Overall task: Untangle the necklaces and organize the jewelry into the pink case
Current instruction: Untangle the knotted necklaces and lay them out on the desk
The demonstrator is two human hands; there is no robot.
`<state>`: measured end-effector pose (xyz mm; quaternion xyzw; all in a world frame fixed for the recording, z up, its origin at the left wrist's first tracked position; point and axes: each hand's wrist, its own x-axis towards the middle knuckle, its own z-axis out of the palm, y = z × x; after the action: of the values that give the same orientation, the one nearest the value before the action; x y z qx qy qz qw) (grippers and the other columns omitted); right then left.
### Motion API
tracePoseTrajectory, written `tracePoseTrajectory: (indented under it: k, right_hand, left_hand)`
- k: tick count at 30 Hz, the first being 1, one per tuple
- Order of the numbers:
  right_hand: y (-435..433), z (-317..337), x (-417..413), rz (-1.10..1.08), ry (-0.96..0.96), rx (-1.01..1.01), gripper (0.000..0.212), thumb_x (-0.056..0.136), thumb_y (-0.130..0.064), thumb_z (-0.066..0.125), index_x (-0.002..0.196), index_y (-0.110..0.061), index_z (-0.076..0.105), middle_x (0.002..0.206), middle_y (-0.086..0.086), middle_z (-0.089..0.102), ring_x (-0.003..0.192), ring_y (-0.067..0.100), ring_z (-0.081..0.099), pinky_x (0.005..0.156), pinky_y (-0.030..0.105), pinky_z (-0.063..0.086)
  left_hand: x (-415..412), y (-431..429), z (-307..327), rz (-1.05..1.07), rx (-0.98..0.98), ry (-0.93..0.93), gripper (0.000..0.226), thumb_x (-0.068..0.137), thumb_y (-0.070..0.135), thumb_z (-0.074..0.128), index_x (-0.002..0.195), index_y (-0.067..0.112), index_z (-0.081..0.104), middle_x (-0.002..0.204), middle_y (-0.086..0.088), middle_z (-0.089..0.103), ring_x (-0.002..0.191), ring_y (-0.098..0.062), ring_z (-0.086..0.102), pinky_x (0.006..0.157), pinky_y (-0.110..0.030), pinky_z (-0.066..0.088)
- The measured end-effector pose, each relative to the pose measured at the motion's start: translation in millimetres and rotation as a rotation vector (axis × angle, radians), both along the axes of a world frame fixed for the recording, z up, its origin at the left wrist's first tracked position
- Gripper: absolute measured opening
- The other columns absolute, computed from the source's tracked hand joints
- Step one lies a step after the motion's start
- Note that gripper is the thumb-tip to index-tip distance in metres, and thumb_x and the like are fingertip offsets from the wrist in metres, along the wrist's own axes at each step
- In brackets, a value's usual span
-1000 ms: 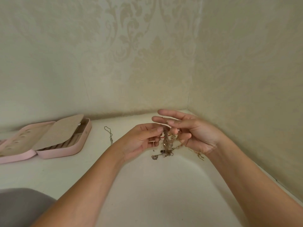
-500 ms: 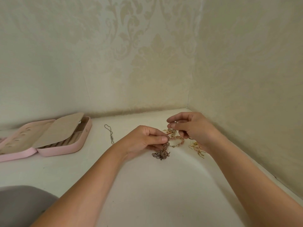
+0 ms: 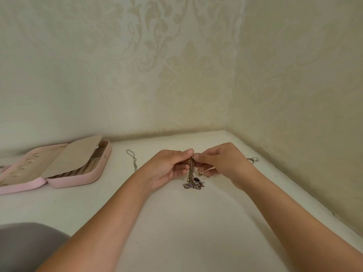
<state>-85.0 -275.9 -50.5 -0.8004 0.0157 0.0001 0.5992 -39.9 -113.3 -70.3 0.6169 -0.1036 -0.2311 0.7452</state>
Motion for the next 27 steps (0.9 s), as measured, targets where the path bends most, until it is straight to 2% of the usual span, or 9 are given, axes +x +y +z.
tracePoseTrajectory:
  k: [6, 10, 15, 18, 20, 24, 27]
  right_hand:
    - [-1.0, -1.5, 1.6, 0.042, 0.067, 0.220, 0.015, 0.085, -0.017, 0.070, 0.089, -0.003, 0.074, 0.079, 0.007, 0.073, 0.065, 0.010, 0.066, 0.066, 0.018, 0.057]
    - [-5.0, -1.1, 2.5, 0.104, 0.144, 0.329, 0.011, 0.085, -0.013, 0.069, 0.090, -0.004, 0.073, 0.075, 0.006, 0.072, 0.066, 0.009, 0.067, 0.068, 0.018, 0.057]
    - [-7.0, -3.2, 4.4, 0.144, 0.255, 0.298, 0.019, 0.086, -0.023, 0.067, 0.082, -0.005, 0.070, 0.070, 0.003, 0.068, 0.060, 0.009, 0.065, 0.056, 0.016, 0.054]
    - [-7.2, -5.4, 6.4, 0.178, 0.262, 0.317, 0.020, 0.087, -0.024, 0.065, 0.076, -0.008, 0.067, 0.068, 0.000, 0.065, 0.060, 0.007, 0.061, 0.056, 0.015, 0.050]
    - [-6.4, -6.1, 7.3, 0.207, 0.276, 0.385, 0.015, 0.085, -0.023, 0.066, 0.080, -0.009, 0.065, 0.069, -0.001, 0.063, 0.063, 0.008, 0.058, 0.059, 0.017, 0.048]
    - [-8.2, -5.7, 7.8, 0.285, 0.381, 0.476, 0.022, 0.070, -0.029, 0.070, 0.083, -0.012, 0.063, 0.071, -0.002, 0.062, 0.067, 0.010, 0.056, 0.064, 0.022, 0.043]
    - [-13.0, -4.0, 7.7, 0.311, 0.439, 0.465, 0.024, 0.067, -0.025, 0.071, 0.085, -0.013, 0.062, 0.071, -0.002, 0.060, 0.064, 0.009, 0.052, 0.063, 0.021, 0.041]
  left_hand:
    - [1.2, -0.3, -3.5, -0.015, 0.077, -0.083, 0.018, 0.064, 0.031, 0.074, 0.068, 0.014, 0.071, 0.056, 0.005, 0.055, 0.048, -0.002, 0.049, 0.047, -0.012, 0.045]
    - [-2.5, -0.8, -1.9, -0.042, 0.148, -0.176, 0.021, 0.065, 0.031, 0.073, 0.049, 0.021, 0.063, 0.053, 0.006, 0.046, 0.048, -0.004, 0.039, 0.047, -0.013, 0.036]
    - [-1.8, -0.7, -2.0, -0.022, 0.216, -0.266, 0.025, 0.062, 0.035, 0.073, 0.067, 0.013, 0.062, 0.053, 0.005, 0.046, 0.047, -0.004, 0.039, 0.047, -0.013, 0.038]
    - [-1.8, -1.1, -2.3, -0.048, 0.196, -0.277, 0.020, 0.061, 0.037, 0.074, 0.057, 0.020, 0.064, 0.052, 0.006, 0.044, 0.047, -0.005, 0.037, 0.047, -0.014, 0.036]
    - [-0.9, -0.4, -2.6, -0.072, 0.191, -0.285, 0.027, 0.068, 0.034, 0.078, 0.049, 0.021, 0.063, 0.051, 0.006, 0.042, 0.047, -0.006, 0.035, 0.047, -0.015, 0.035]
    - [0.7, 1.2, -2.0, -0.088, 0.195, -0.300, 0.019, 0.064, 0.033, 0.073, 0.052, 0.020, 0.066, 0.051, 0.005, 0.042, 0.047, -0.007, 0.036, 0.047, -0.015, 0.036]
    - [1.7, 0.9, -3.0, -0.102, 0.243, -0.332, 0.015, 0.062, 0.031, 0.074, 0.054, 0.021, 0.066, 0.050, 0.003, 0.044, 0.046, -0.009, 0.037, 0.047, -0.016, 0.037]
